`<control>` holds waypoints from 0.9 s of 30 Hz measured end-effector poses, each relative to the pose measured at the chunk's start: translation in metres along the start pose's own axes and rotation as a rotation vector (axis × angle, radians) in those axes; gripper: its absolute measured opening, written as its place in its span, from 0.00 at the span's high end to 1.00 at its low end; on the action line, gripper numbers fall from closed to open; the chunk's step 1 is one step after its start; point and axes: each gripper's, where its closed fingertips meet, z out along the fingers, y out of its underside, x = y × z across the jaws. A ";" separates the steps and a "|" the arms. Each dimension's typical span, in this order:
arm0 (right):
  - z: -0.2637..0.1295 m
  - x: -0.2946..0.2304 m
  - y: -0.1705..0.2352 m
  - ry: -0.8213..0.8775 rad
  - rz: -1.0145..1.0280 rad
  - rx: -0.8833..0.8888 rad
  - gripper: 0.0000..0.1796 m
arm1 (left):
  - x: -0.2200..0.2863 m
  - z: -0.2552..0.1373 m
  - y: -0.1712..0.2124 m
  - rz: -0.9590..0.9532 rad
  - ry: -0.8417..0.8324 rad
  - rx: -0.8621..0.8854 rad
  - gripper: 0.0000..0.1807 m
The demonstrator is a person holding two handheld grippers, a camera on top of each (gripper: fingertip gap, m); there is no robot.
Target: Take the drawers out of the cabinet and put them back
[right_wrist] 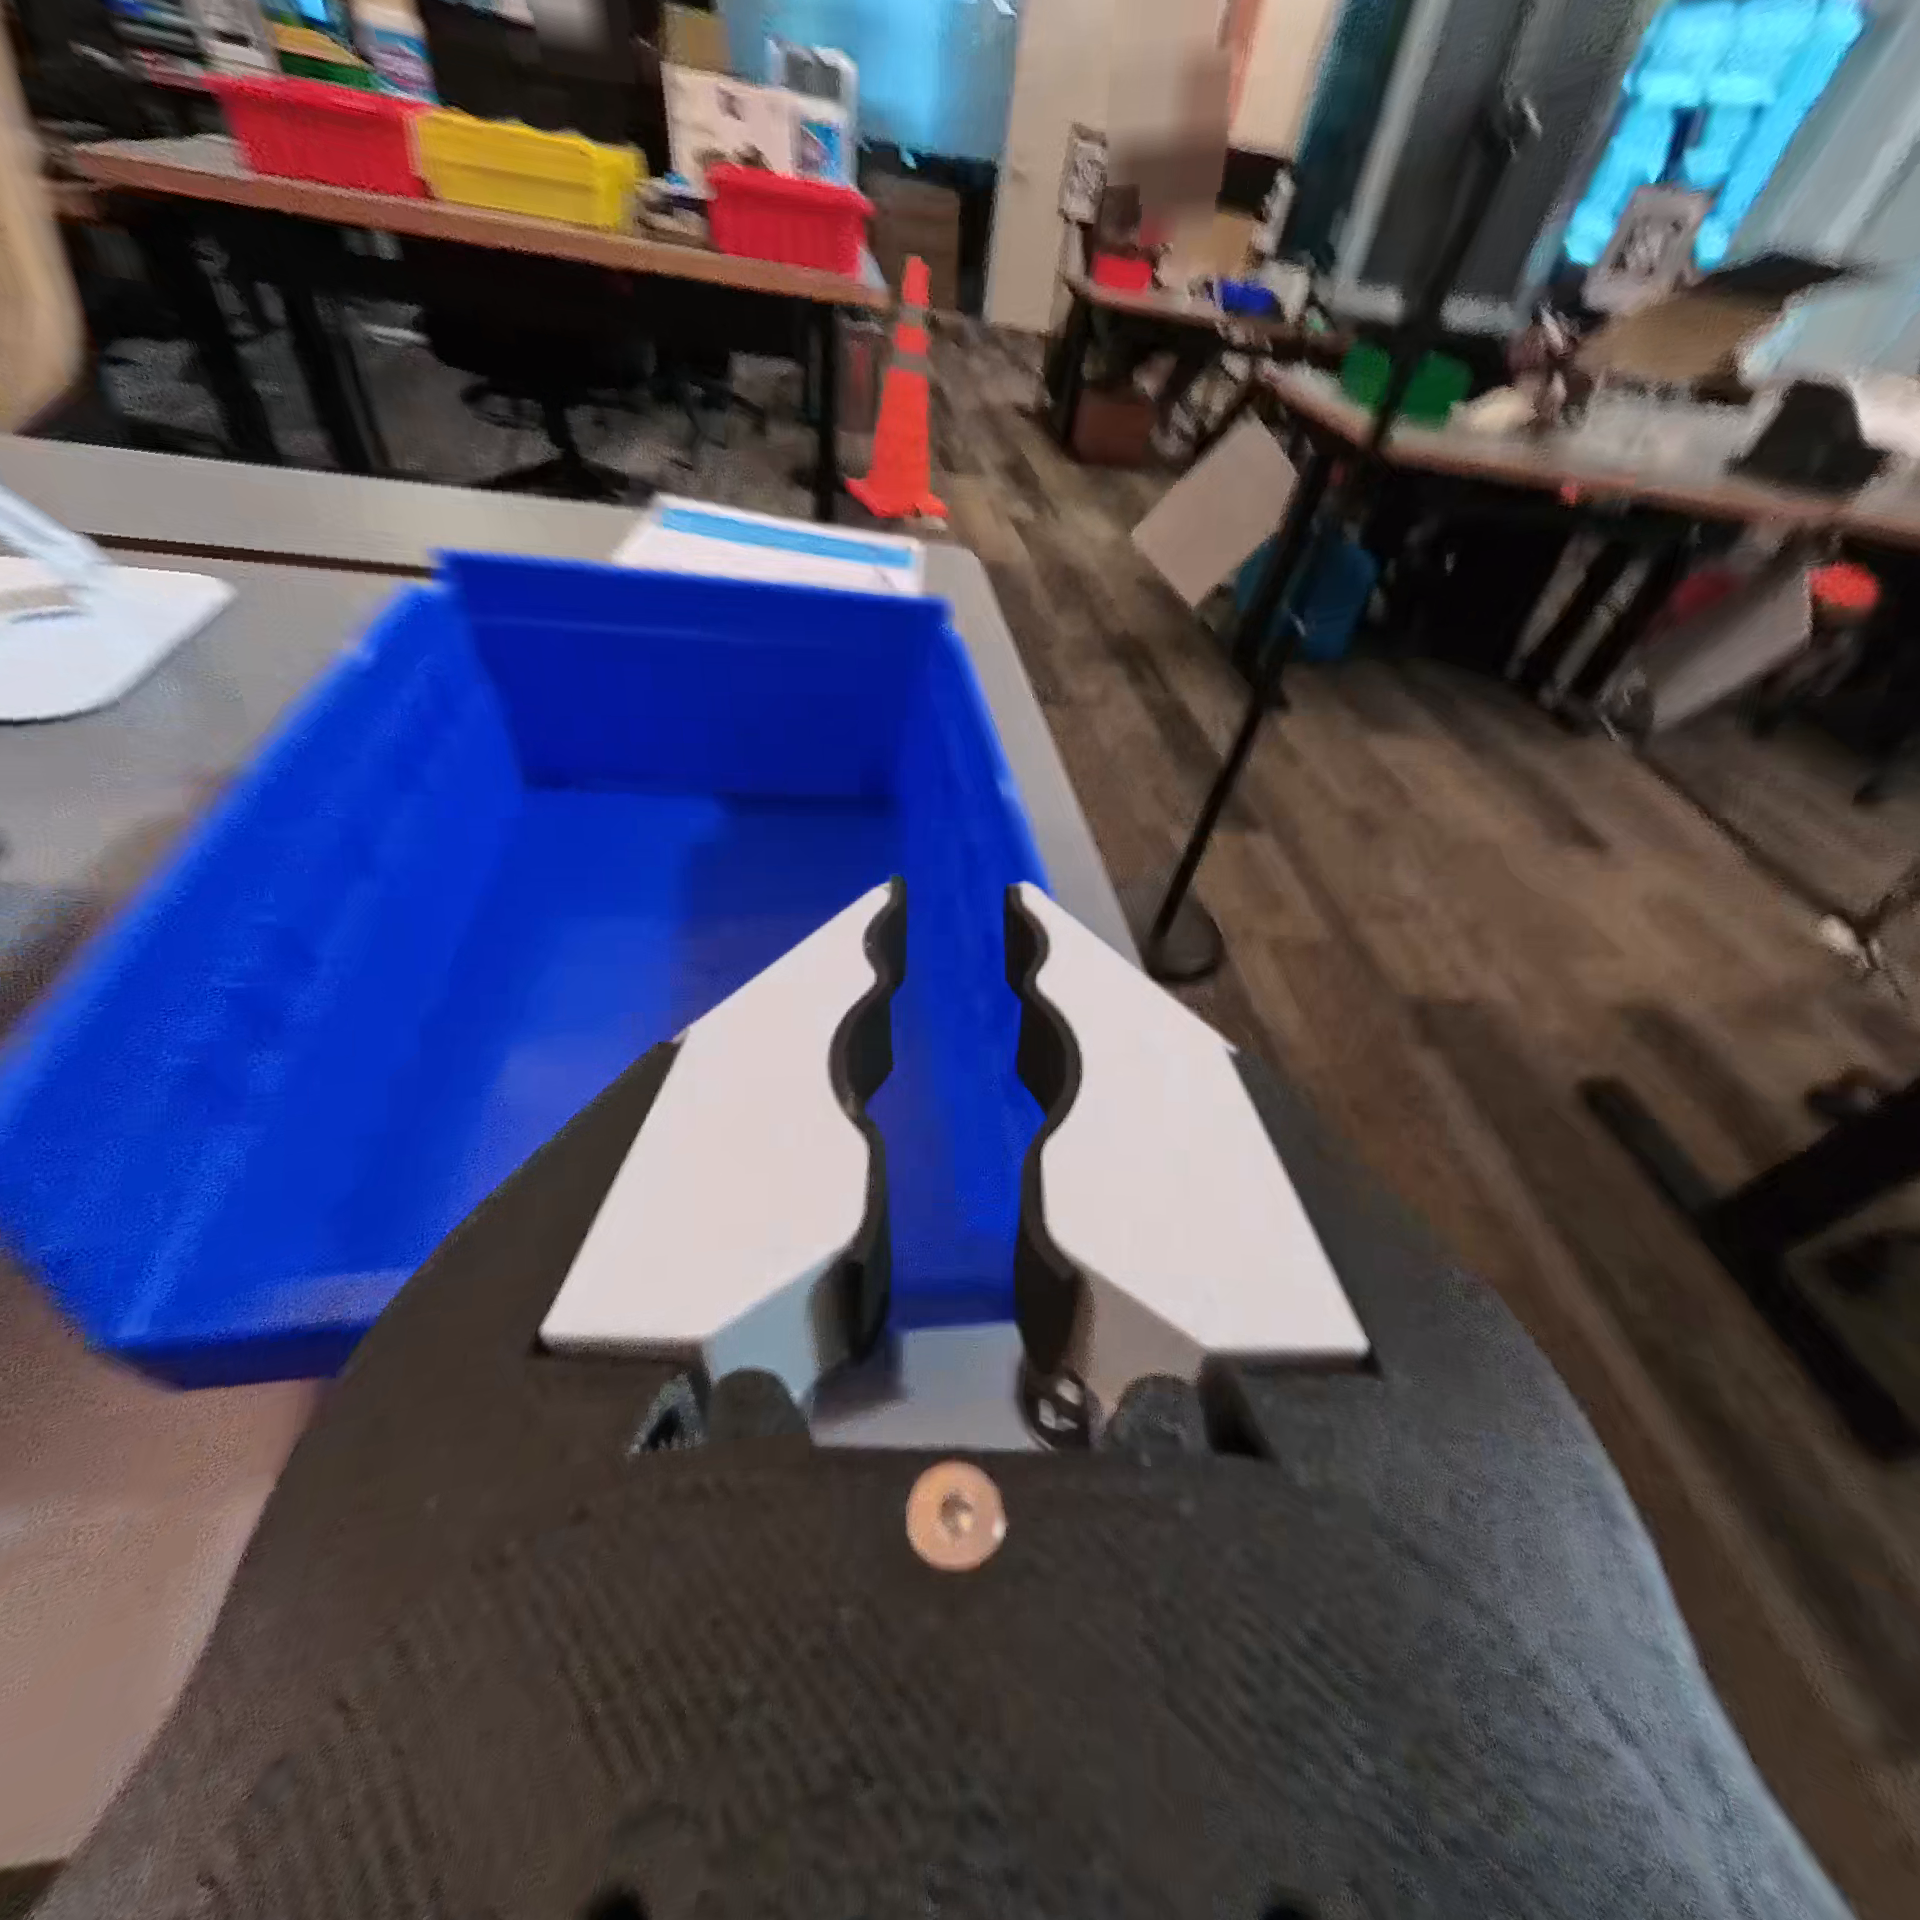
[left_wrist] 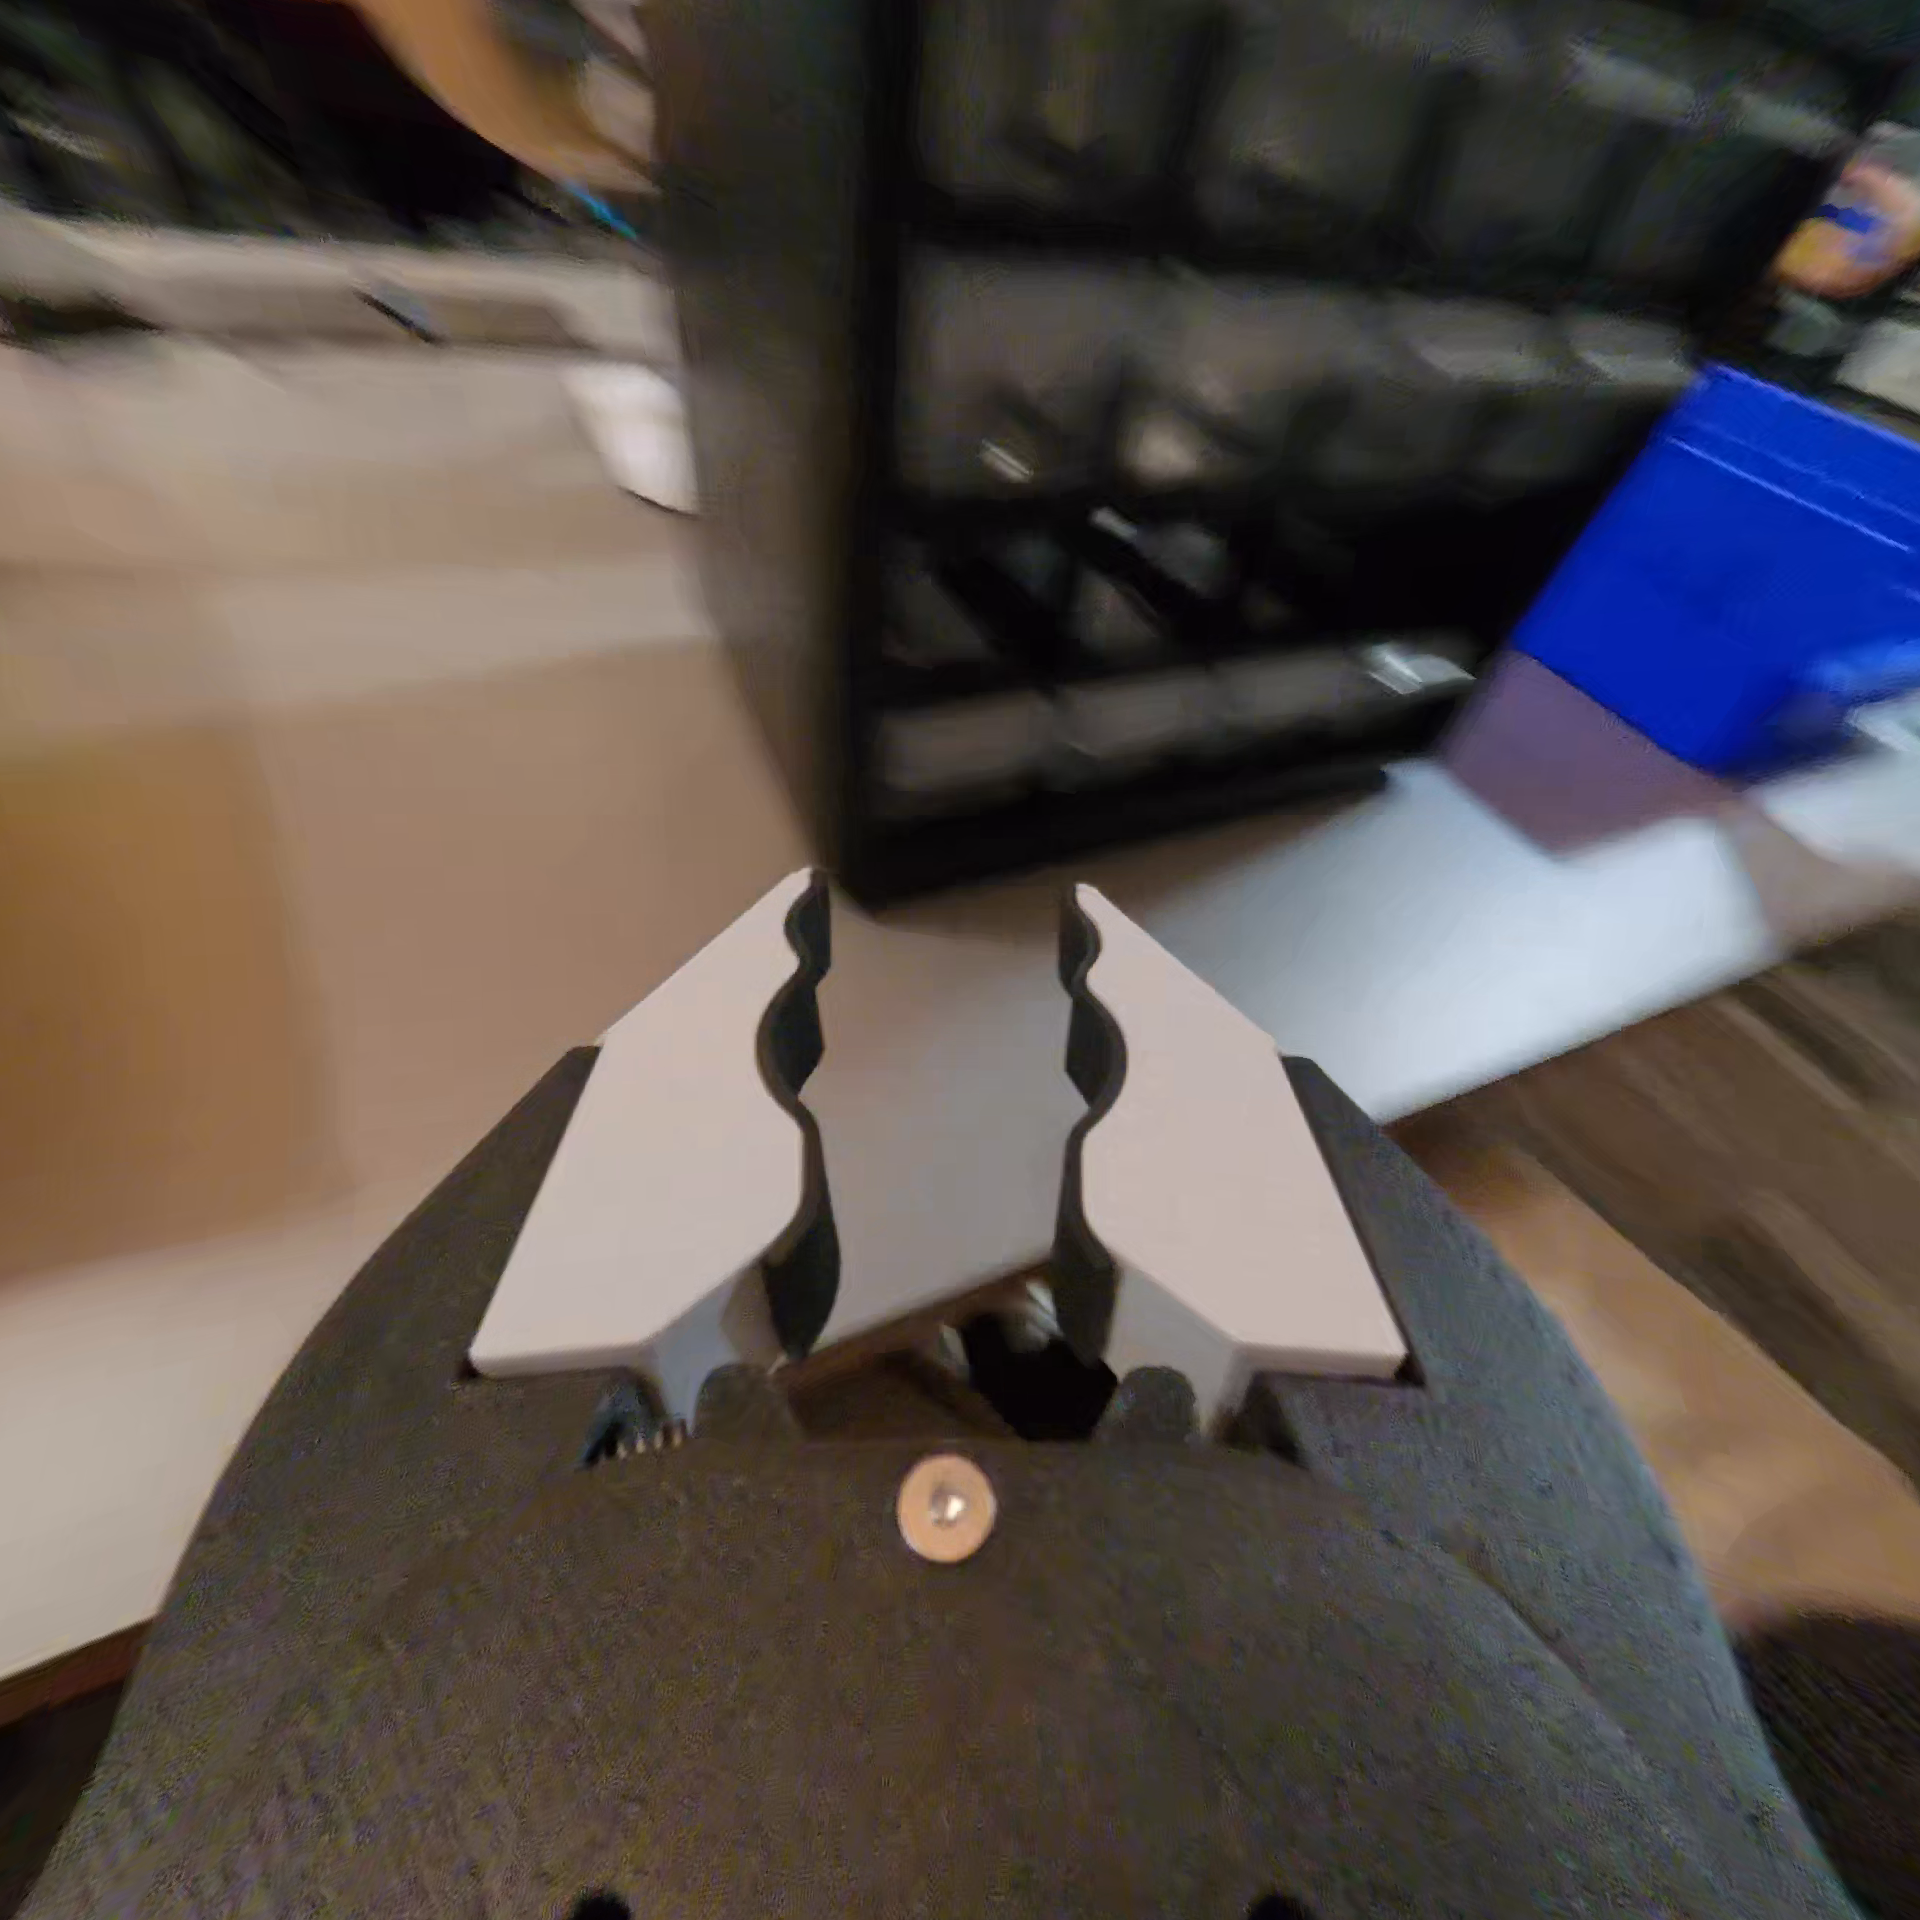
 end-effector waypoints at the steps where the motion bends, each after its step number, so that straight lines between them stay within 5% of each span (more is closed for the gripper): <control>1: -0.006 -0.021 -0.014 -0.036 -0.034 0.031 0.91 | -0.025 -0.007 -0.013 0.012 -0.106 0.047 0.74; 6: -0.046 -0.190 -0.055 -0.434 -0.006 0.187 0.93 | -0.124 -0.040 -0.050 0.148 -0.474 0.114 0.67; 12: -0.087 -0.329 -0.012 -0.745 -0.027 0.102 0.94 | -0.191 -0.035 -0.029 0.178 -0.578 0.012 0.80; 17: -0.095 -0.355 0.016 -0.830 -0.029 0.019 0.95 | -0.209 -0.027 -0.021 0.221 -0.656 -0.016 0.99; 27: -0.092 -0.353 0.022 -0.887 0.075 -0.037 0.94 | -0.199 -0.035 -0.017 0.106 -0.627 -0.003 1.00</control>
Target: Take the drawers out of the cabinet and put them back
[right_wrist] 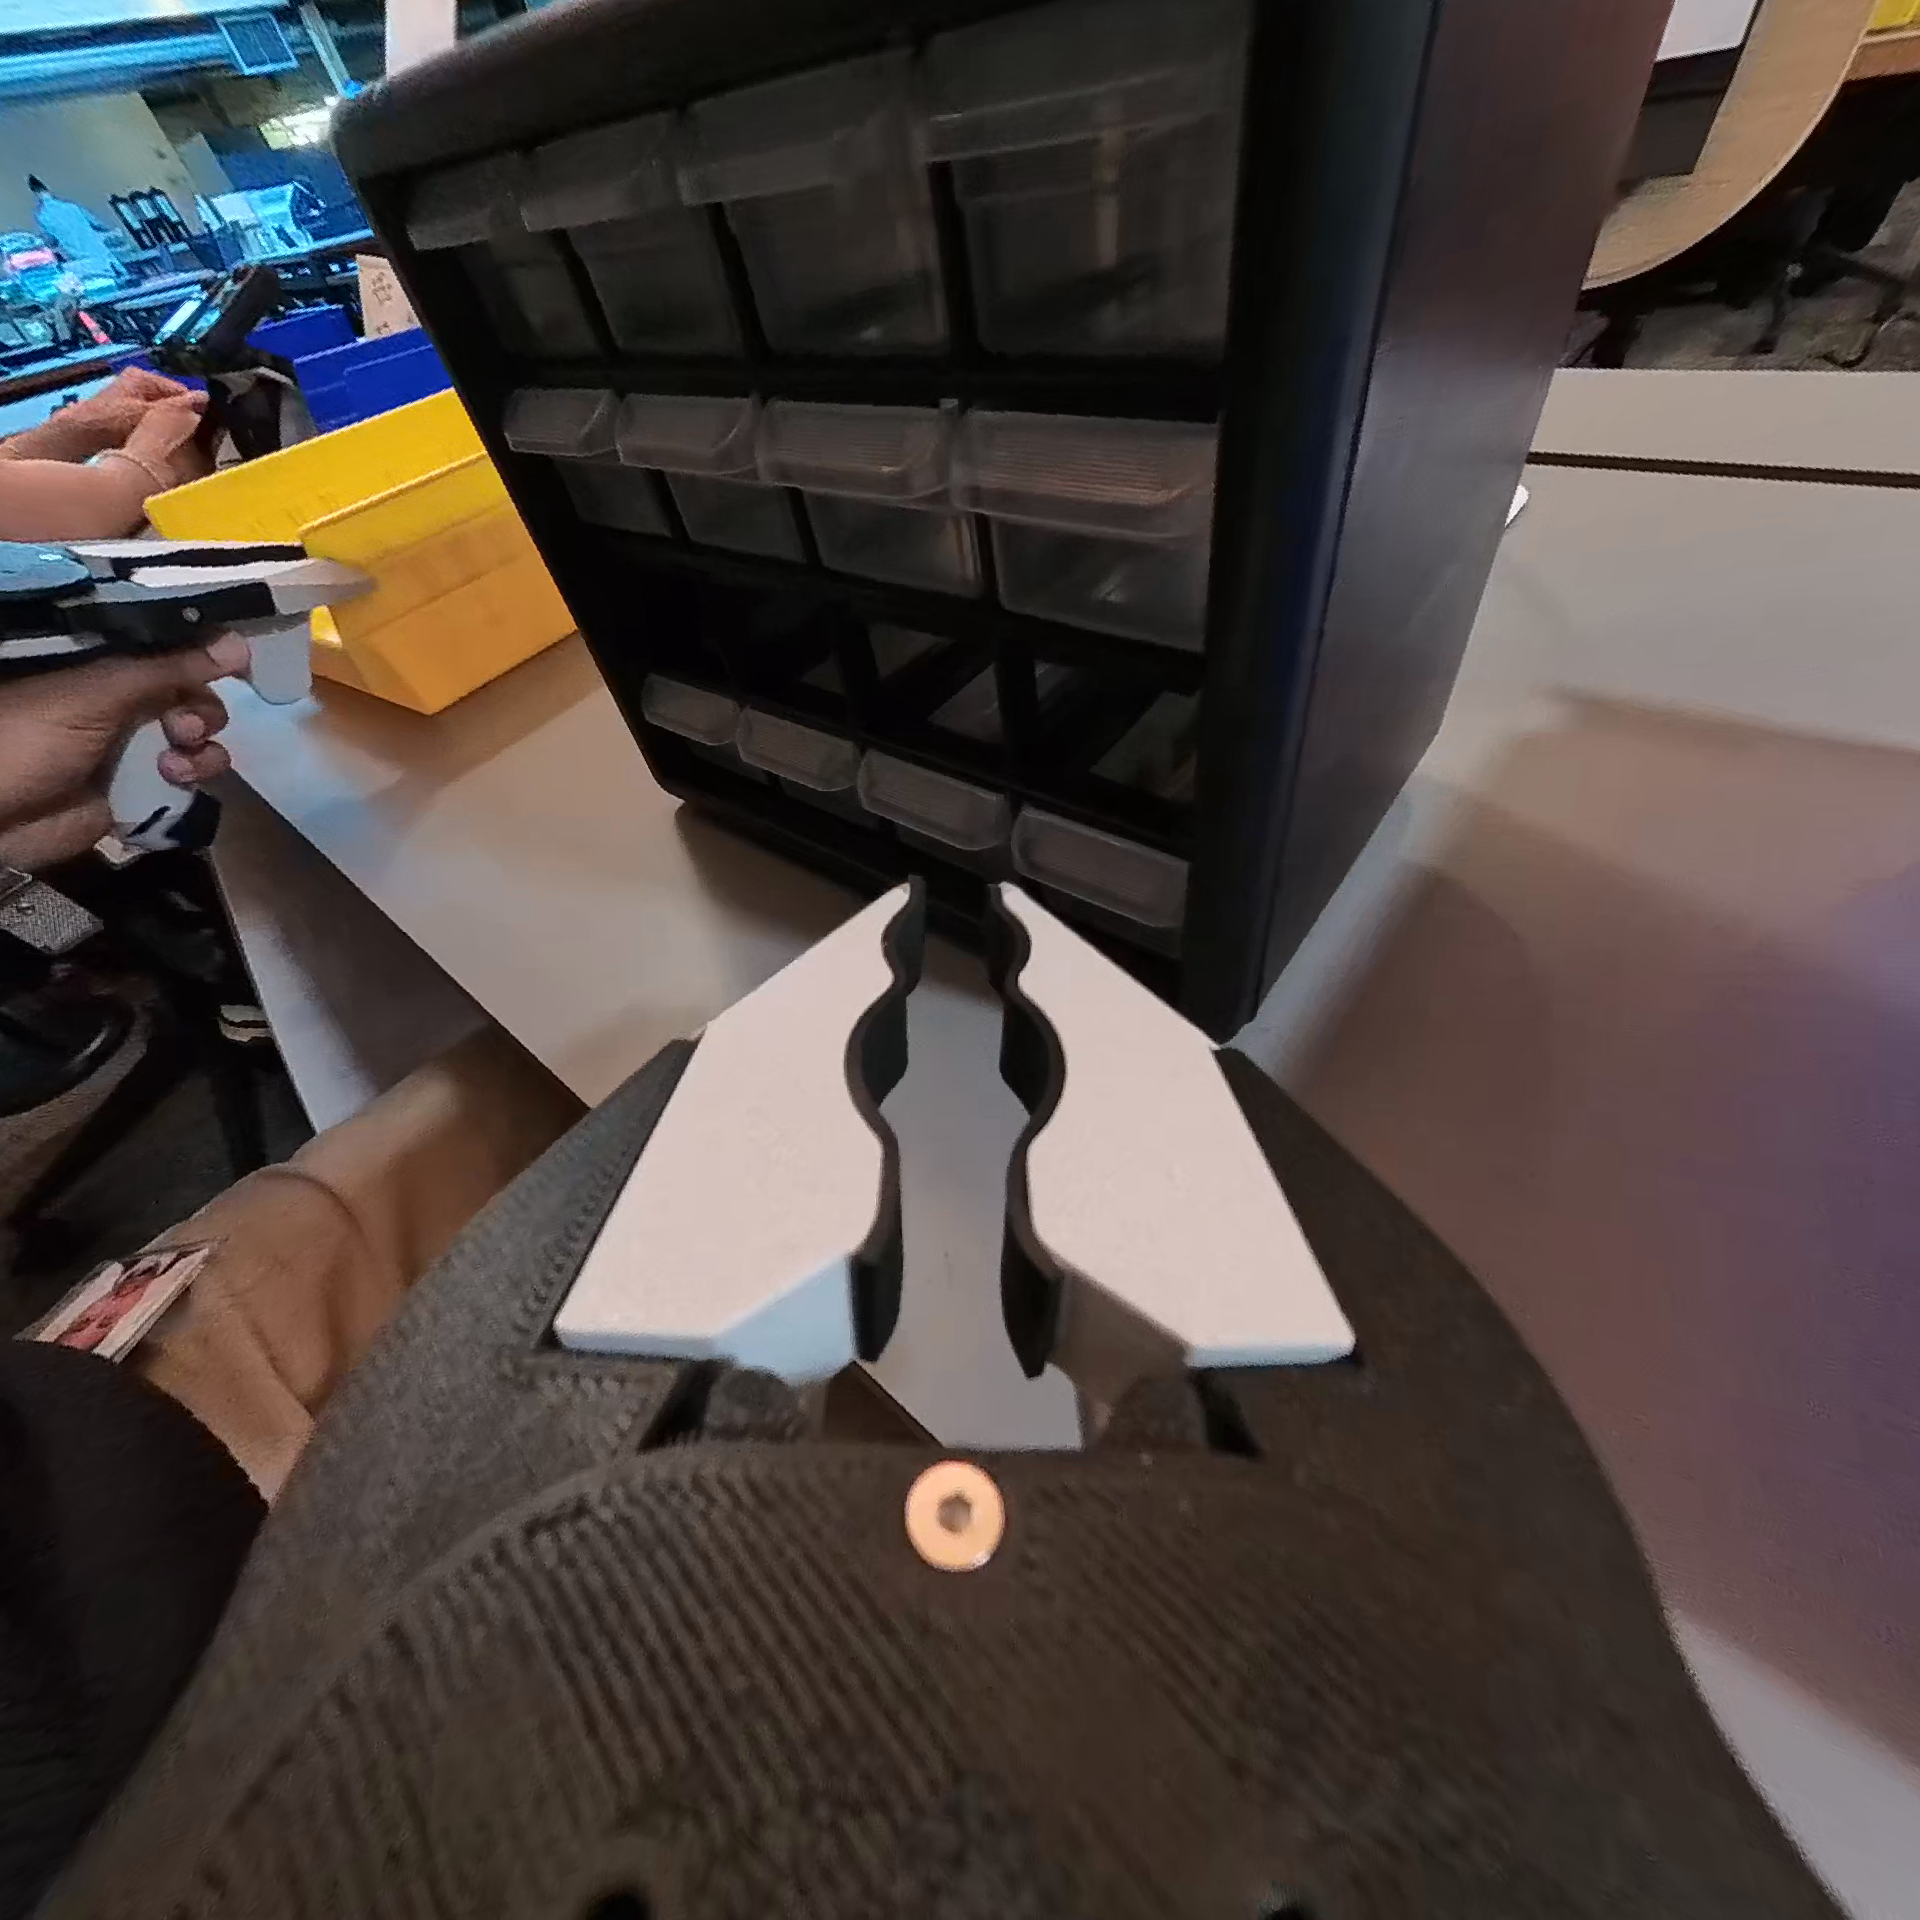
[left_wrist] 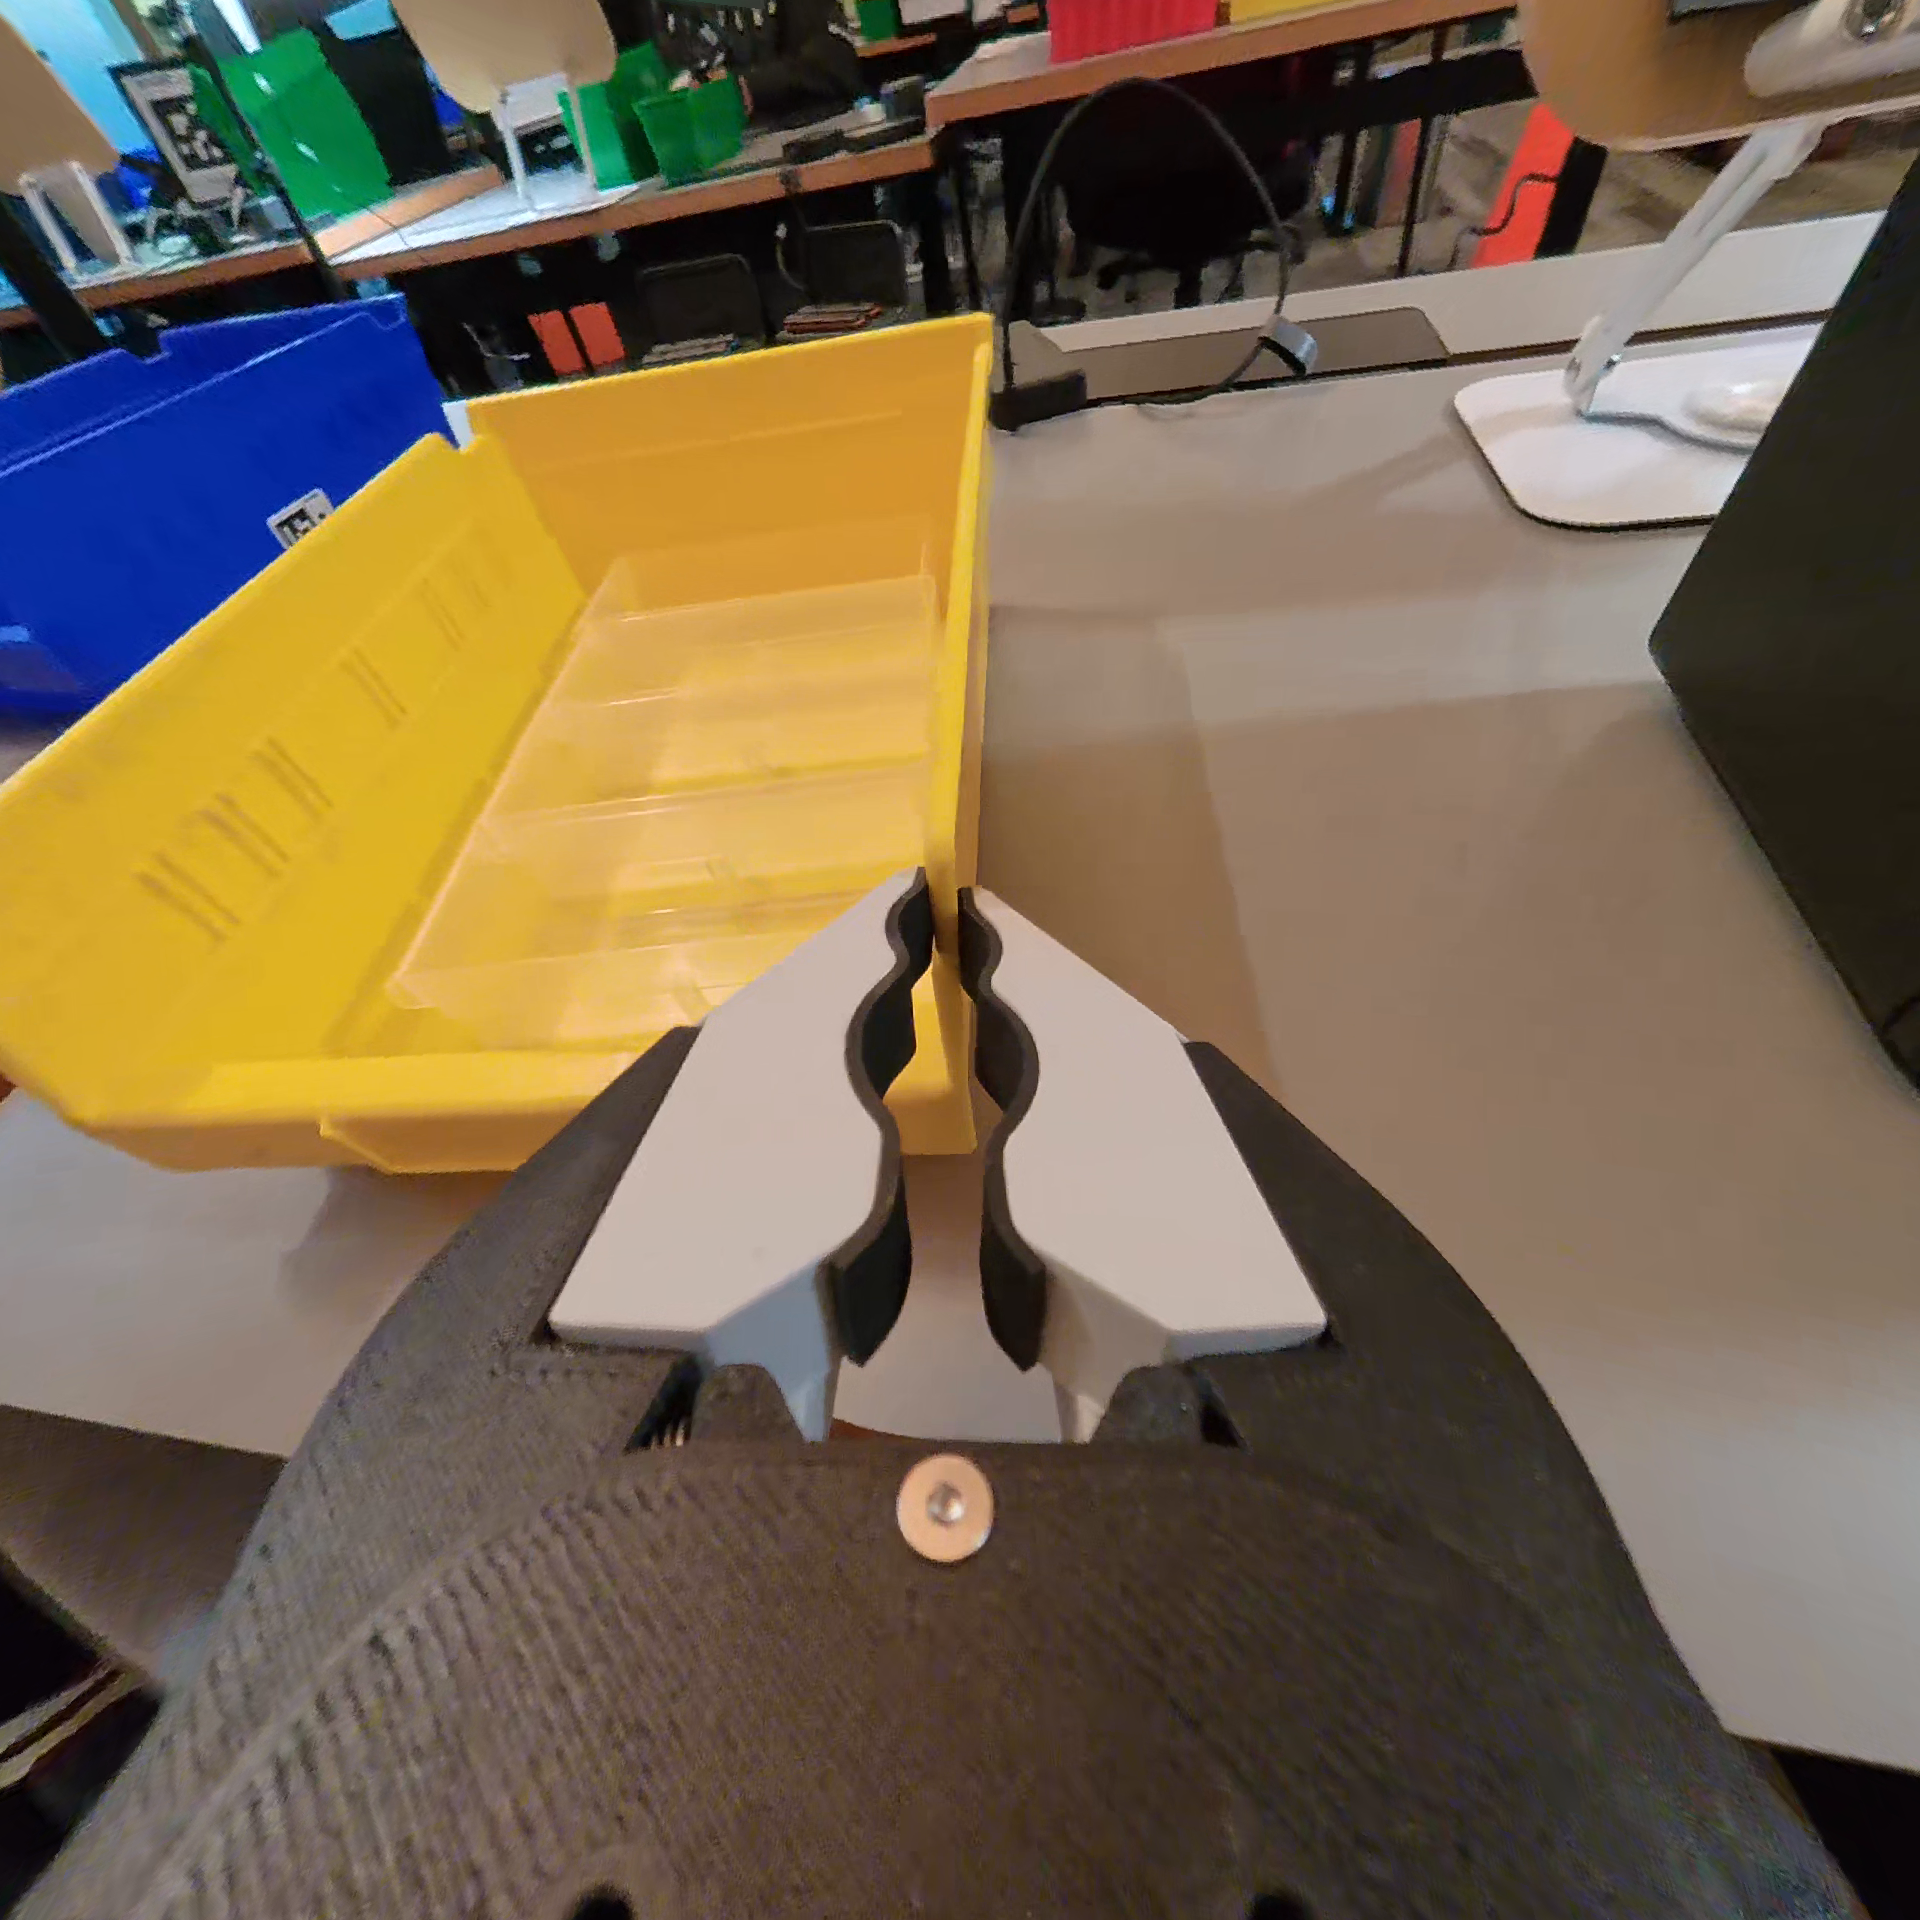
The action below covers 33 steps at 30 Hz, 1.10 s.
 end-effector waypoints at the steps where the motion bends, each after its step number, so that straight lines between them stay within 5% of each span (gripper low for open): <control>1: 0.001 0.000 0.002 -0.001 -0.004 -0.008 0.94 | 0.002 0.001 -0.001 0.003 0.014 0.011 1.00; 10: 0.007 -0.001 0.019 0.012 -0.077 -0.093 0.95 | 0.006 -0.009 -0.014 -0.133 0.179 0.096 0.96; 27: 0.009 -0.009 0.020 -0.007 -0.084 -0.099 0.94 | 0.003 -0.012 -0.018 -0.133 0.167 0.125 0.92; 30: 0.008 -0.010 0.020 -0.008 -0.081 -0.097 0.94 | -0.014 -0.014 -0.027 -0.139 0.142 0.142 0.84; 33: 0.008 -0.013 0.020 -0.020 -0.076 -0.097 0.94 | -0.048 -0.022 -0.057 -0.135 0.099 0.259 0.88</control>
